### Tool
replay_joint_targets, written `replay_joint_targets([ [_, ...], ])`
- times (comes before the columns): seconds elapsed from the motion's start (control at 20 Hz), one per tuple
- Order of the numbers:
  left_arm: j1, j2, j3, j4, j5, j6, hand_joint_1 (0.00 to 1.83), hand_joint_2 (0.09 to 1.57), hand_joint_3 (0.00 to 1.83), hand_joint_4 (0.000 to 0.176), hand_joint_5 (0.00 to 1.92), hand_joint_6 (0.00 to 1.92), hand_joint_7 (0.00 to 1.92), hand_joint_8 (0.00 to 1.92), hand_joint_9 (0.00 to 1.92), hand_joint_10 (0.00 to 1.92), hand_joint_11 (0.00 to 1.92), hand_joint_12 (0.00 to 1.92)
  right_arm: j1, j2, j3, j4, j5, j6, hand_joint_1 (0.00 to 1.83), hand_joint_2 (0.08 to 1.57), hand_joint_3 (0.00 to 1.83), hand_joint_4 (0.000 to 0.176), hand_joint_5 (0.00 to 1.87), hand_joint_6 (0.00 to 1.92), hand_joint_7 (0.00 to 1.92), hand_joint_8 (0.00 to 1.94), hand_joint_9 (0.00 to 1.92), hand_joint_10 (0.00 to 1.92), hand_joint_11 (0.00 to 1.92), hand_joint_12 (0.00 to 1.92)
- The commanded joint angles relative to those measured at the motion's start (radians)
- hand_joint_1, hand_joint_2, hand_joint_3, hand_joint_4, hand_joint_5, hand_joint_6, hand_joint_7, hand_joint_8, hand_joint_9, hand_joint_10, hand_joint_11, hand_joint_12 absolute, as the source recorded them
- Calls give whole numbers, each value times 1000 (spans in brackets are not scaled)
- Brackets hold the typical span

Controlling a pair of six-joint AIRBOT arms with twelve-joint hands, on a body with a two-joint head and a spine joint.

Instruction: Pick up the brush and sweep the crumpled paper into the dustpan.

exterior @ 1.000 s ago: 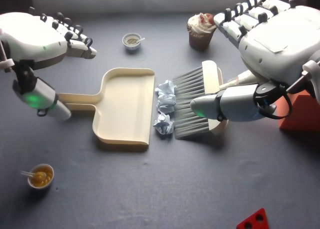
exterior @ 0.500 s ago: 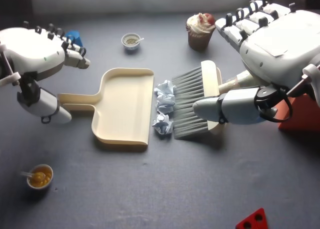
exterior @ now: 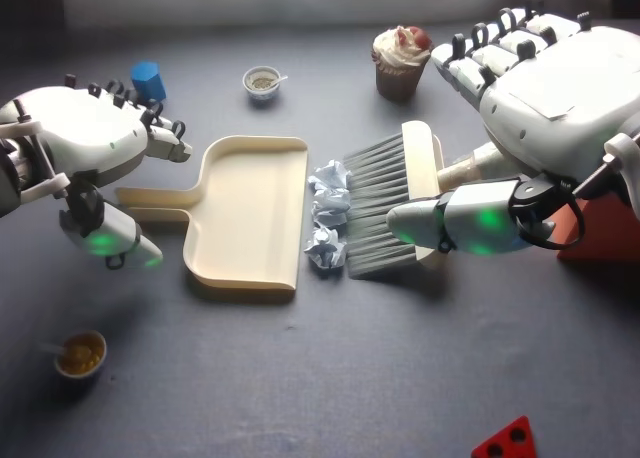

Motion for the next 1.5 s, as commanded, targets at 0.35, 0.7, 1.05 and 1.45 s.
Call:
replay_joint_targets([
  [0.35, 25, -36, 47, -12, -116, 18, 815, 955, 7, 43, 499, 16, 329, 8, 288, 7, 269, 153, 15, 10, -3, -82, -46, 1, 0, 920, 3, 0, 84, 18, 108, 18, 102, 16, 99, 32],
  [0.7, 26, -63, 82, -37, -128, 42, 821, 1000, 6, 72, 618, 17, 366, 2, 298, 1, 251, 151, 15, 9, -5, -82, -46, 1, 0, 936, 4, 0, 80, 13, 104, 11, 101, 9, 102, 28],
  [1.05, 27, -93, 91, -51, -141, 63, 884, 1002, 2, 73, 679, 11, 368, 5, 295, 5, 269, 176, 14, 9, -5, -82, -46, 1, 0, 930, 0, 0, 63, 7, 84, 6, 83, 6, 93, 22],
  [1.45, 37, -119, 93, -53, -161, 66, 1160, 1087, 2, 0, 1046, 851, 400, 2, 289, 5, 183, 280, 12, 9, -2, -90, -46, 1, 0, 957, 8, 0, 71, 7, 98, 7, 92, 6, 85, 17],
])
